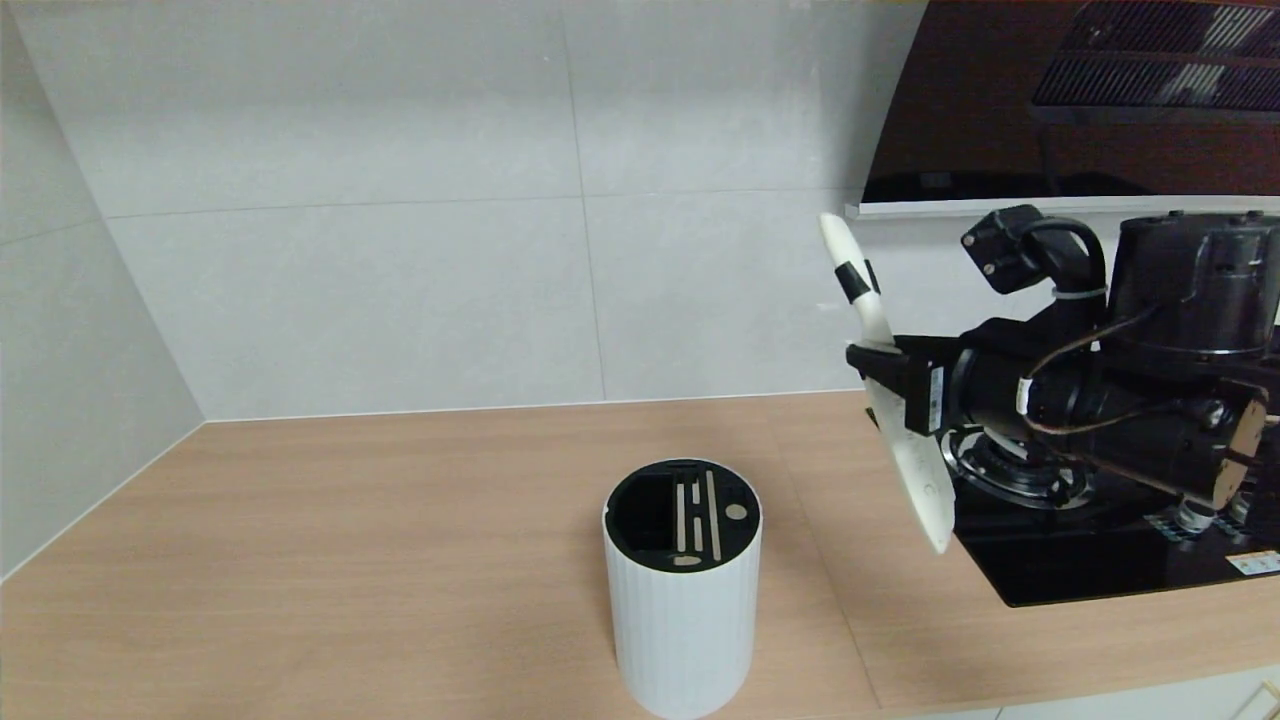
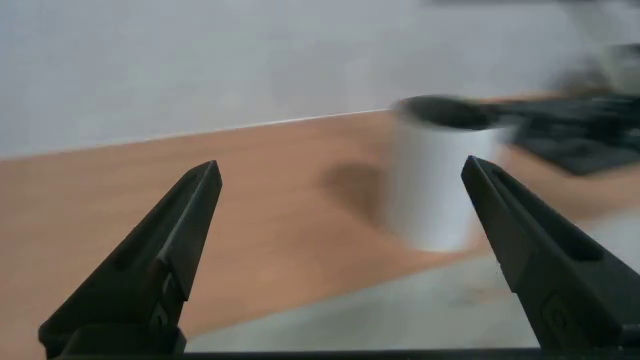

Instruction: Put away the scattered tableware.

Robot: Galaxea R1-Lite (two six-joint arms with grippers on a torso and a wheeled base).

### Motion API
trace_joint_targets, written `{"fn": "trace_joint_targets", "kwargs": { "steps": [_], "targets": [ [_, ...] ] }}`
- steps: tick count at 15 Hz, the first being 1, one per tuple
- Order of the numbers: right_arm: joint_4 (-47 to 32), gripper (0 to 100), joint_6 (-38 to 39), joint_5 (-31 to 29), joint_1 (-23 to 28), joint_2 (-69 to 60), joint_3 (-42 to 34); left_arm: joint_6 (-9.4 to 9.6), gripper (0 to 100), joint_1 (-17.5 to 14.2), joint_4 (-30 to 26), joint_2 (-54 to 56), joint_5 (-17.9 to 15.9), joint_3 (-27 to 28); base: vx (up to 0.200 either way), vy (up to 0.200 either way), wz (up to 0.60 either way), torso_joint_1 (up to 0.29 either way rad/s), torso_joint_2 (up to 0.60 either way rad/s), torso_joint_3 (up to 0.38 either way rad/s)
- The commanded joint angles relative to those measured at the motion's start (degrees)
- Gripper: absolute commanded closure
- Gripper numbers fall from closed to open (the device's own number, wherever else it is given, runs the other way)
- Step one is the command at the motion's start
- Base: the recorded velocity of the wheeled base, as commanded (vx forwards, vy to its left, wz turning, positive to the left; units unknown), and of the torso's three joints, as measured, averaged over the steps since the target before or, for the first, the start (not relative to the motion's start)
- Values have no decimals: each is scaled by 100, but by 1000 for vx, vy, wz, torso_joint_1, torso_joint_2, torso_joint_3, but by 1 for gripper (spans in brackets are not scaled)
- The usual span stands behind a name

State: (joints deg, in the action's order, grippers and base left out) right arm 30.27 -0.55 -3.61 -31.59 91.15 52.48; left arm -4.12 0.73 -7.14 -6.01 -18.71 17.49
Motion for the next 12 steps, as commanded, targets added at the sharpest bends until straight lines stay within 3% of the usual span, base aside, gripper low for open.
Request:
{"fn": "trace_joint_targets", "kwargs": {
  "steps": [1,2,3,5,6,7,9,11,12],
  "targets": [
    [23,100,28,-8,-234,202,271,17,0,41,-384,-2326,-1196,1520,0,0,0,0,0,0],
    [32,100,37,0,-339,210,166,271,0,67,-375,-3187,-1328,1881,0,0,0,0,0,0],
    [67,100,20,-8,-454,202,96,386,0,173,-323,-3873,-1363,2144,0,0,0,0,0,0],
    [84,100,55,-52,-673,166,87,359,0,683,90,-4919,-1354,2373,0,0,0,0,0,0],
    [84,100,55,-184,-884,166,25,-54,0,1175,1127,-5833,-1284,2399,0,0,0,0,0,0],
    [84,100,116,-237,-981,166,17,-599,0,1579,1962,-6334,-1240,2408,0,0,0,0,0,0],
    [84,100,266,-263,-1174,166,-1,-1829,0,2212,3553,-7195,-757,2425,0,0,0,0,0,0],
    [84,100,266,-263,-1262,210,-45,-2576,0,2643,4731,-7863,-212,2355,0,0,0,0,0,0],
    [84,100,275,-263,-1297,210,-45,-2726,0,2775,4986,-7960,-10,2285,0,0,0,0,0,0]
  ]
}}
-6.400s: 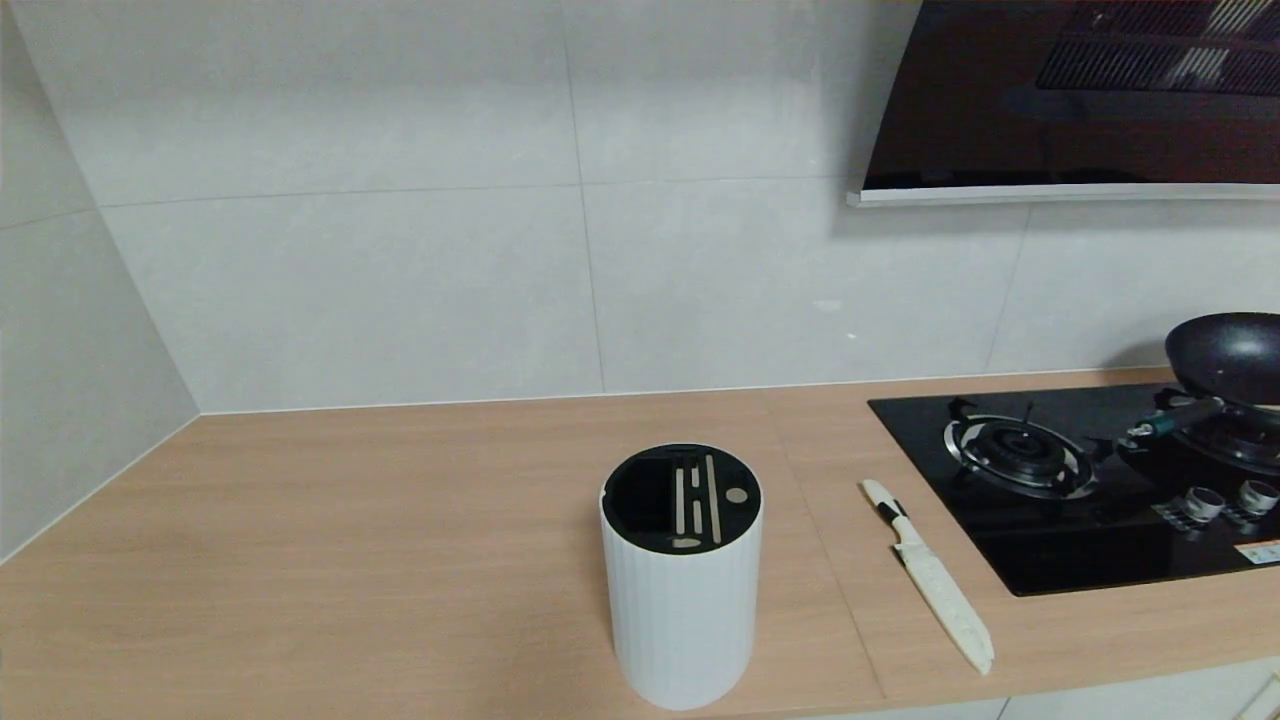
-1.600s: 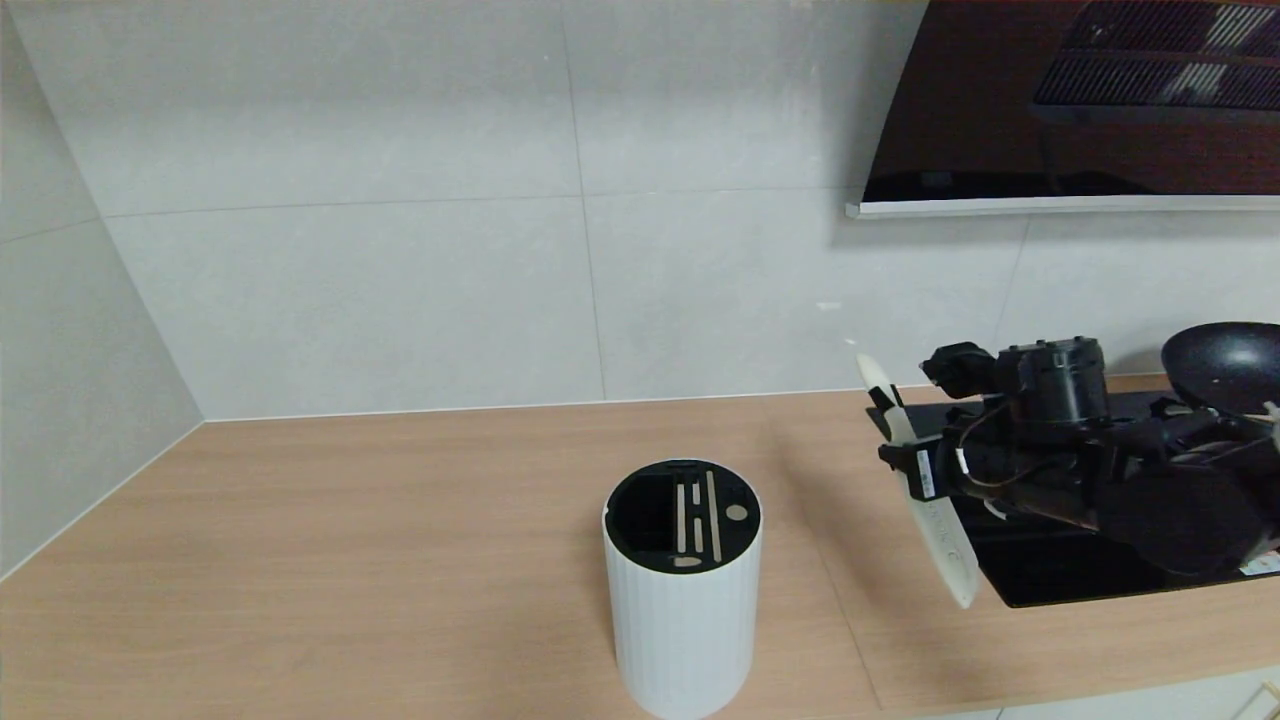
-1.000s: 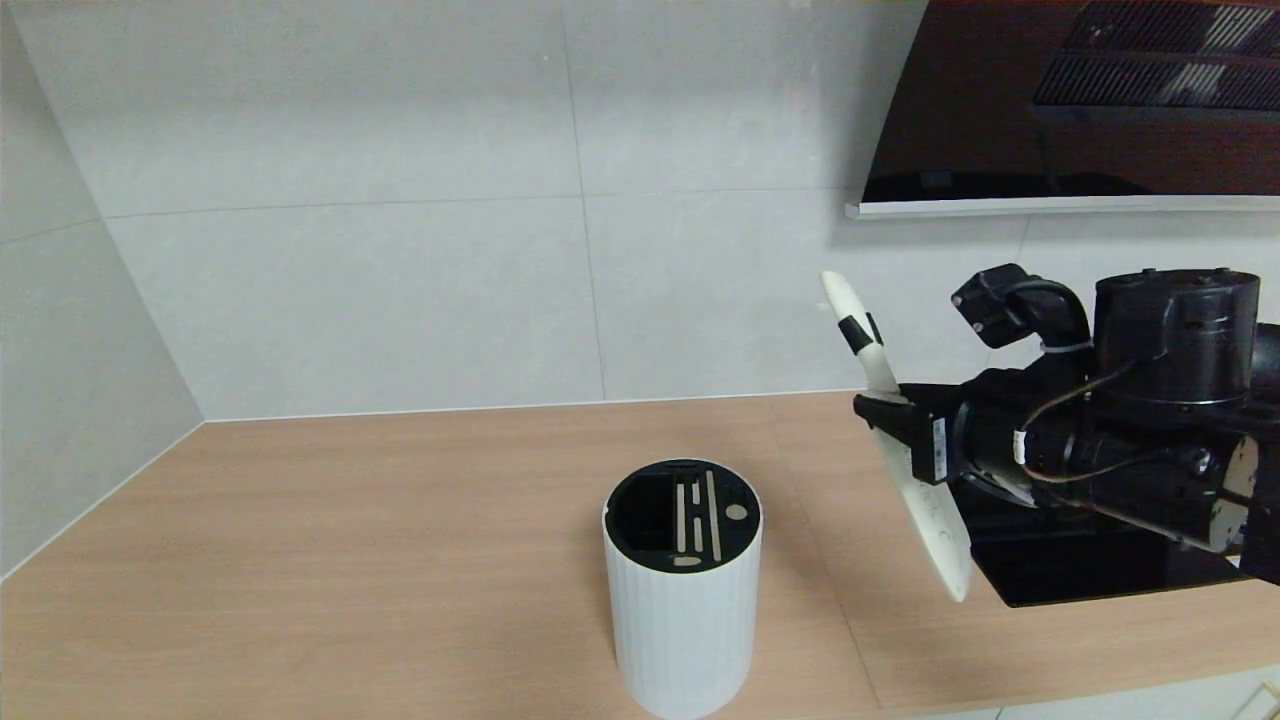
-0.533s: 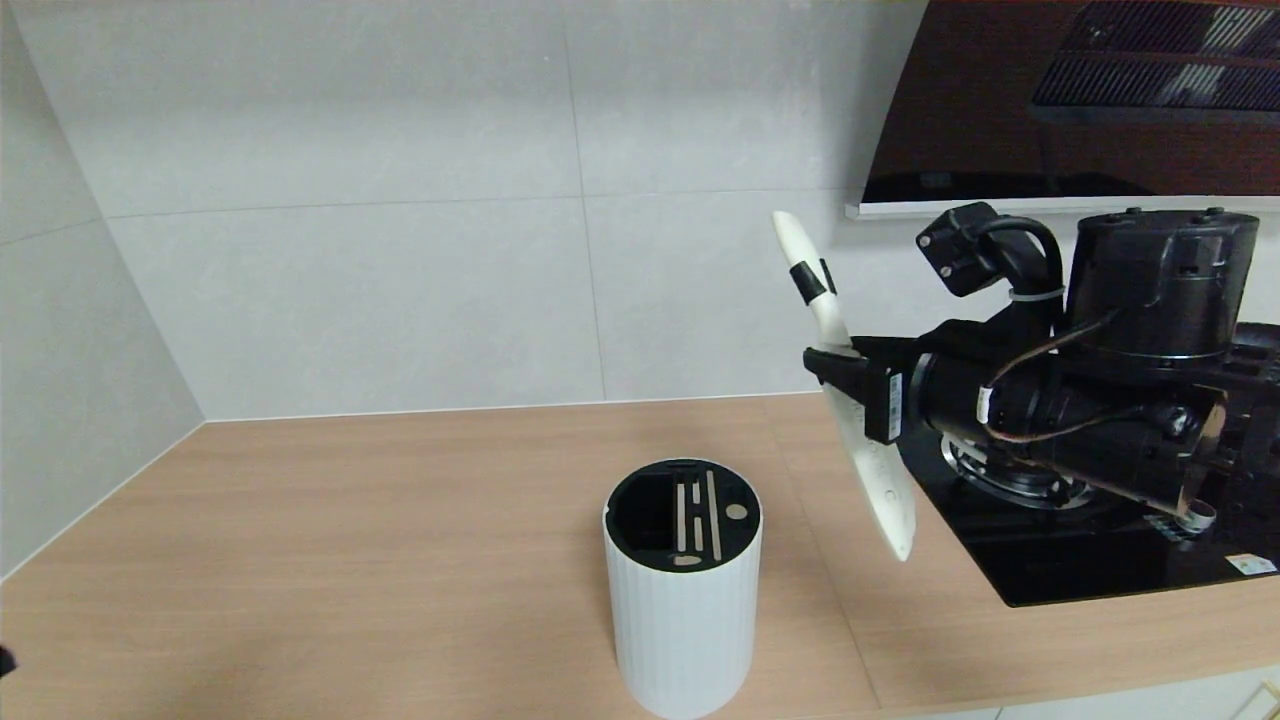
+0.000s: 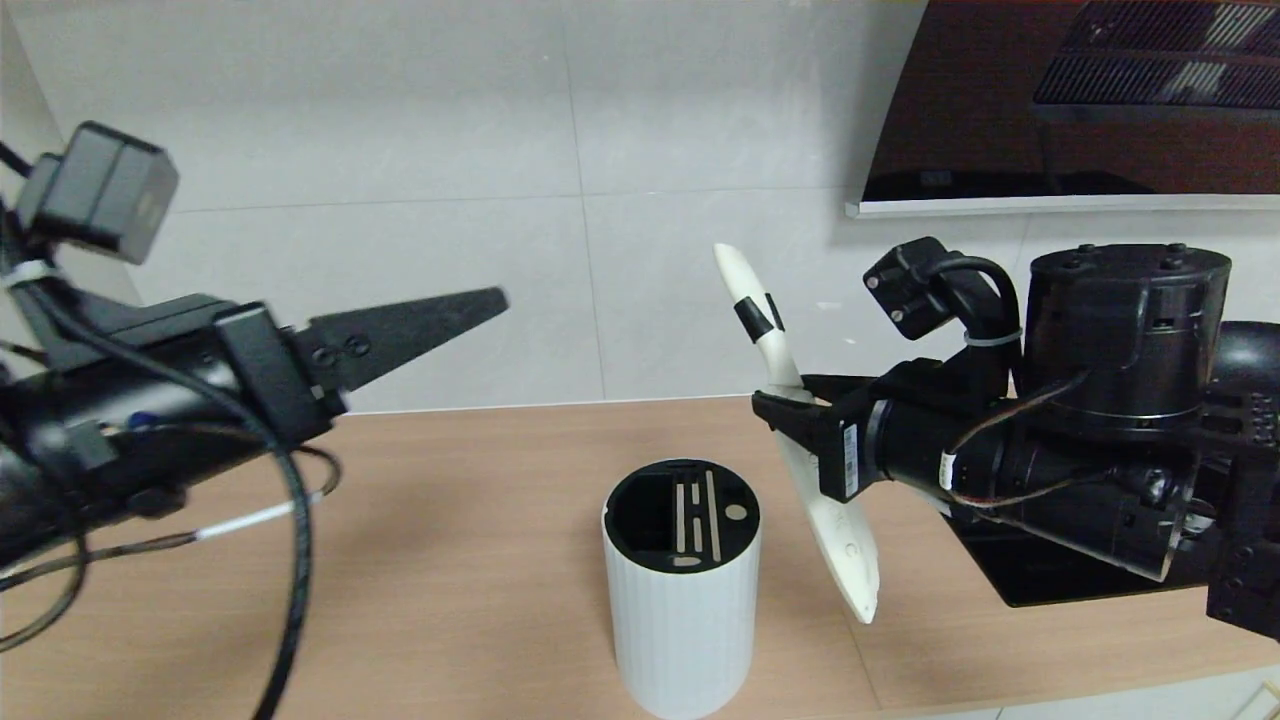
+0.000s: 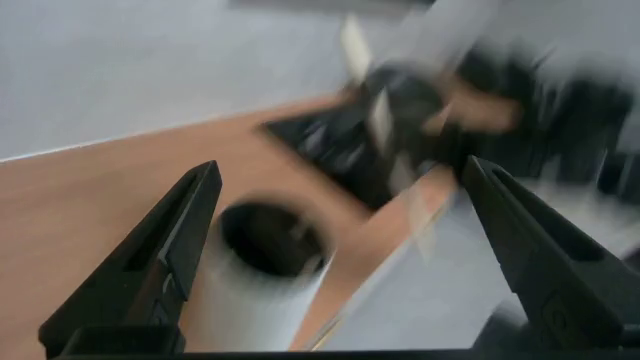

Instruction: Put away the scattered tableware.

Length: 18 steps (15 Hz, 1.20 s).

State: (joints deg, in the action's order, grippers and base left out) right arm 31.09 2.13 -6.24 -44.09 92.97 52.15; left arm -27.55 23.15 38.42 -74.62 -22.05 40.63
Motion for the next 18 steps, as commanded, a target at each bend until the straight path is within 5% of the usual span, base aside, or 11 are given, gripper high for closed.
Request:
{"fn": "trace_joint_targets", "kwargs": {
  "steps": [1,3,5,18],
  "targets": [
    [3,100,6,-9,-117,20,-38,-629,0,621,587,-1257,368,-47,0,0,0,0,0,0],
    [12,100,15,-88,-354,11,-100,-945,0,867,693,-1318,412,-20,0,0,0,0,0,0],
    [12,100,50,-281,-662,64,-109,-1472,0,1078,789,-1345,386,50,0,0,0,0,0,0],
    [205,100,393,-334,-1286,433,-109,-1455,0,1376,1159,-1925,799,50,0,0,0,0,0,0]
  ]
}}
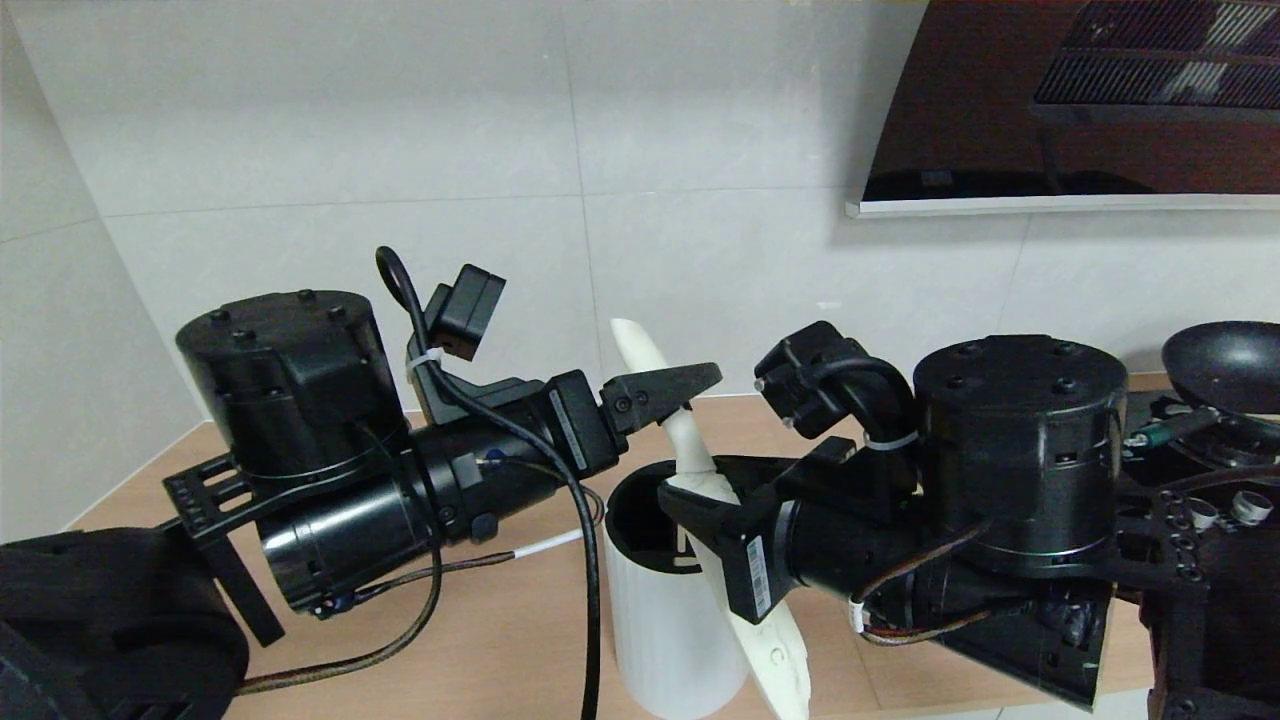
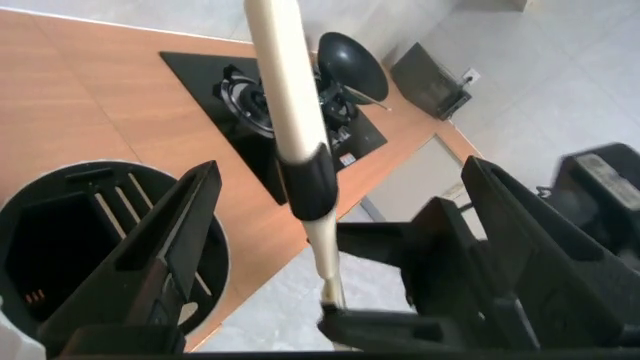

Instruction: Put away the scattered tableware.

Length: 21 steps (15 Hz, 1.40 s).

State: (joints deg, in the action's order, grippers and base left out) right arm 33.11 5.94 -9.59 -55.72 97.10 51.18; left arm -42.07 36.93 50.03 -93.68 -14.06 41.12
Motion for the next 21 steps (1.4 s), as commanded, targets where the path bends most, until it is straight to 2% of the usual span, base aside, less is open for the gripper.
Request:
{"fn": "trace_joint_targets", "kwargs": {
  "steps": [1,2,12,15,16,19,21],
  "targets": [
    [3,100,22,1,-132,46,-11,-3,0,-1,-2,-18,17,1,0,0,0,0,0,0],
    [11,100,30,-16,-132,55,-2,-3,100,-1,-2,-18,17,1,0,0,0,0,0,0],
    [143,100,92,-130,-123,72,15,-3,100,8,-11,-18,52,89,0,0,0,0,0,0],
    [161,100,127,-139,-123,72,15,23,100,16,-81,-1,307,247,0,0,0,0,0,0],
    [161,0,127,-139,-123,72,24,32,100,16,-99,-1,377,300,0,0,0,0,0,0],
    [231,0,224,-157,-123,64,24,41,100,25,-187,52,553,432,0,0,0,0,0,0],
    [380,0,224,-262,-79,28,15,32,100,16,-503,184,702,652,0,0,0,0,0,0]
  ]
}}
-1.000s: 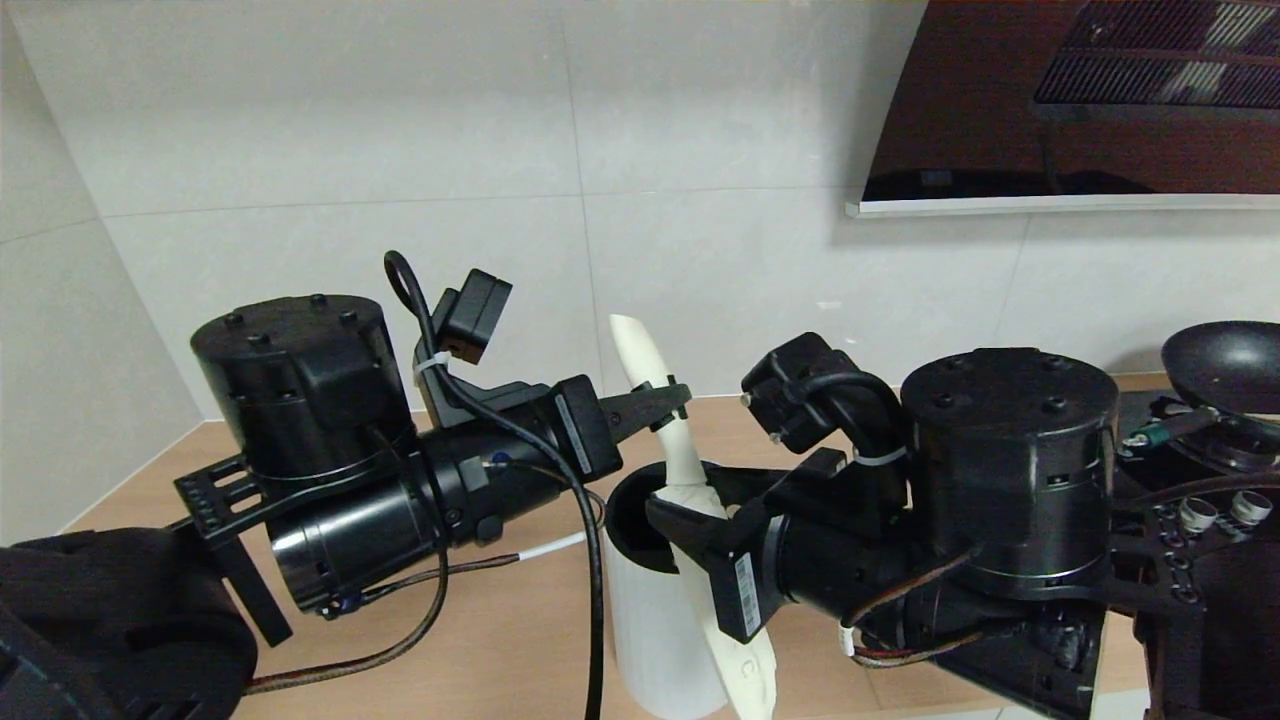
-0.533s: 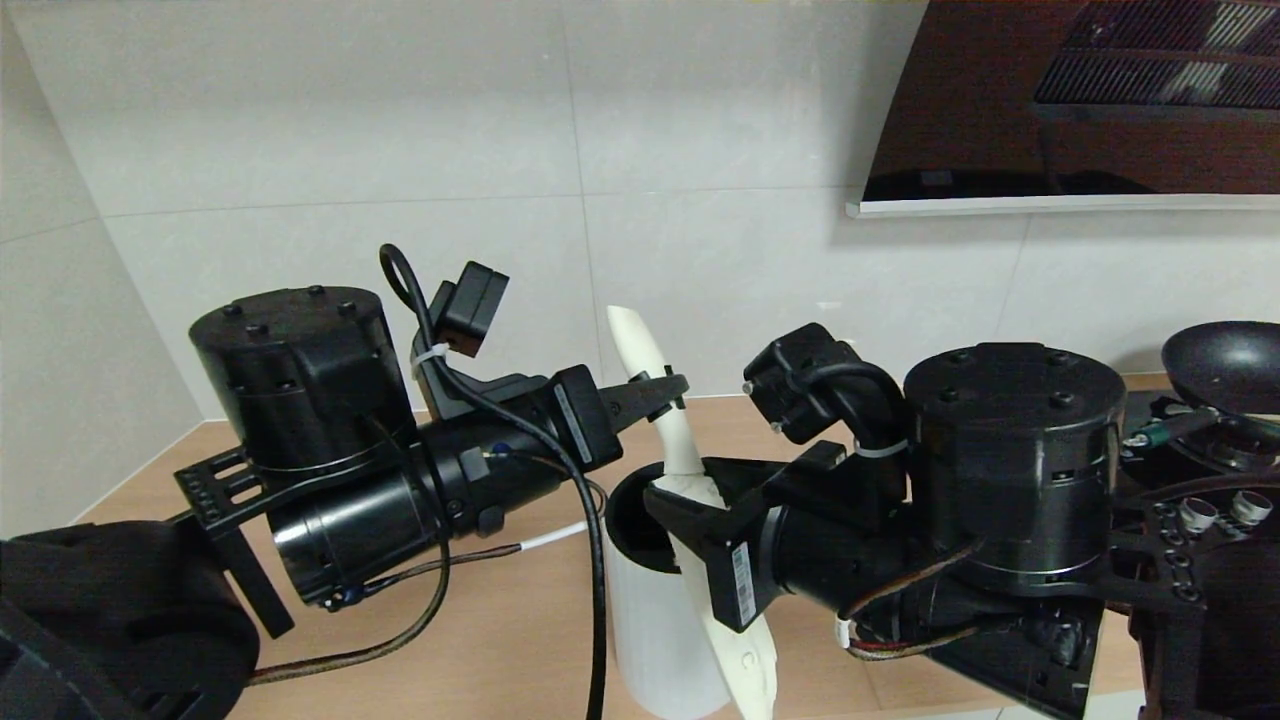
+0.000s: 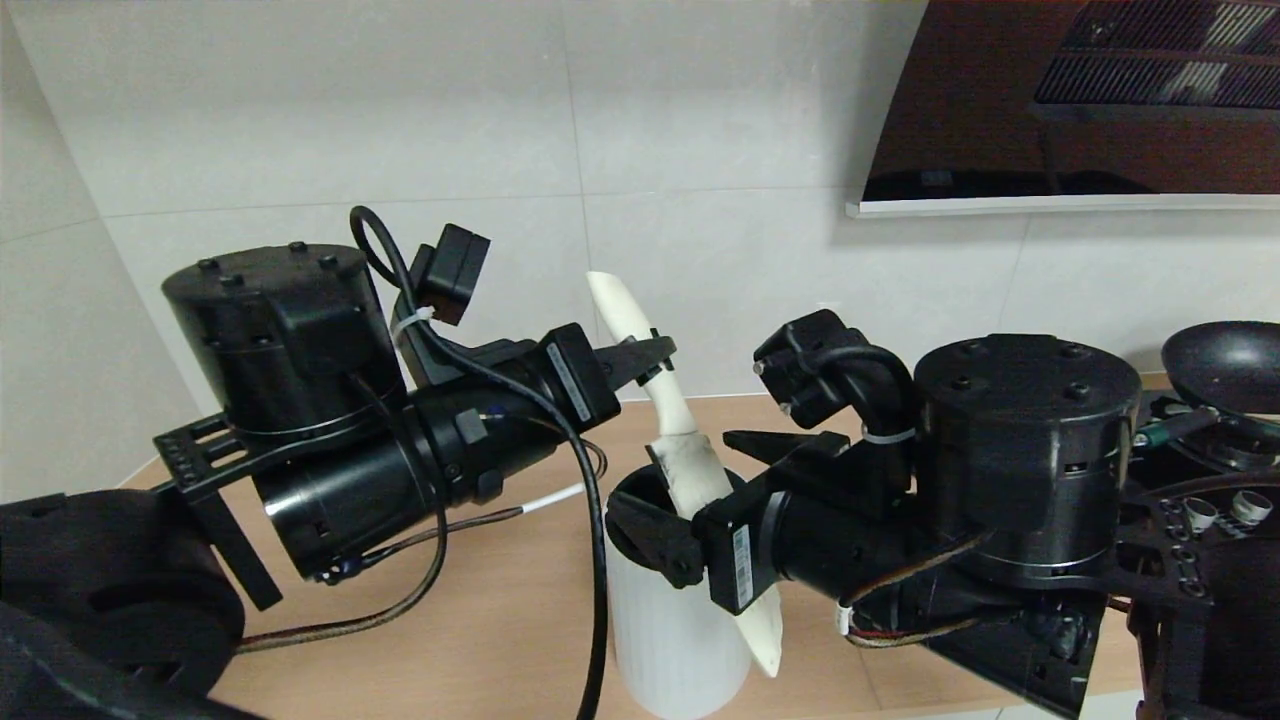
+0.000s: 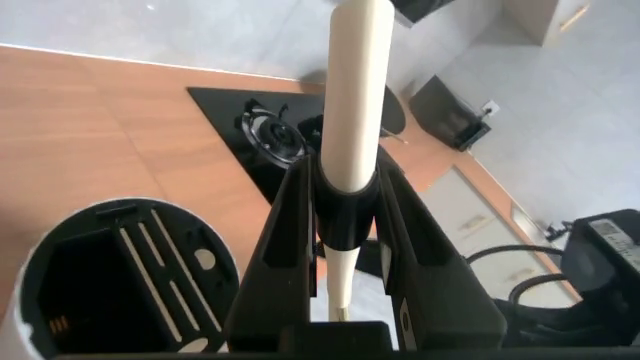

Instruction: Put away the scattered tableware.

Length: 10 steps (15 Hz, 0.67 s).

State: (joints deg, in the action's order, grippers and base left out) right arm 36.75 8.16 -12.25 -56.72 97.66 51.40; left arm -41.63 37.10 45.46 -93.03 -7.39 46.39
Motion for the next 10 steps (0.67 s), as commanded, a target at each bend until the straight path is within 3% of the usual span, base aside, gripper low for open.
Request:
{"fn": "trace_joint_targets", "kwargs": {
  "steps": [1,2,4,7,8,9,10],
  "targets": [
    [51,0,-7,-102,126,-107,-16,-3,100,-1,-292,197,255,336,0,0,0,0,0,0],
    [60,0,-7,-155,276,-265,-33,59,100,-18,-652,285,537,635,0,0,0,0,0,0],
    [7,0,-16,-146,645,-669,-147,524,100,-45,-1470,478,1152,1215,0,0,0,0,0,0],
    [-54,0,-33,-84,1471,-994,-183,1764,100,-45,-2111,496,1732,1839,0,0,0,0,0,0],
    [-63,0,-33,-58,1638,-1073,-165,2291,100,-45,-2129,461,1864,1944,0,0,0,0,0,0],
    [-63,0,-33,-49,1717,-1135,-165,2651,100,-45,-2085,434,2075,1944,0,0,0,0,0,0],
    [-63,0,-42,-32,1770,-1144,-156,2818,100,-45,-2076,399,2277,1944,0,0,0,0,0,0]
  ]
}}
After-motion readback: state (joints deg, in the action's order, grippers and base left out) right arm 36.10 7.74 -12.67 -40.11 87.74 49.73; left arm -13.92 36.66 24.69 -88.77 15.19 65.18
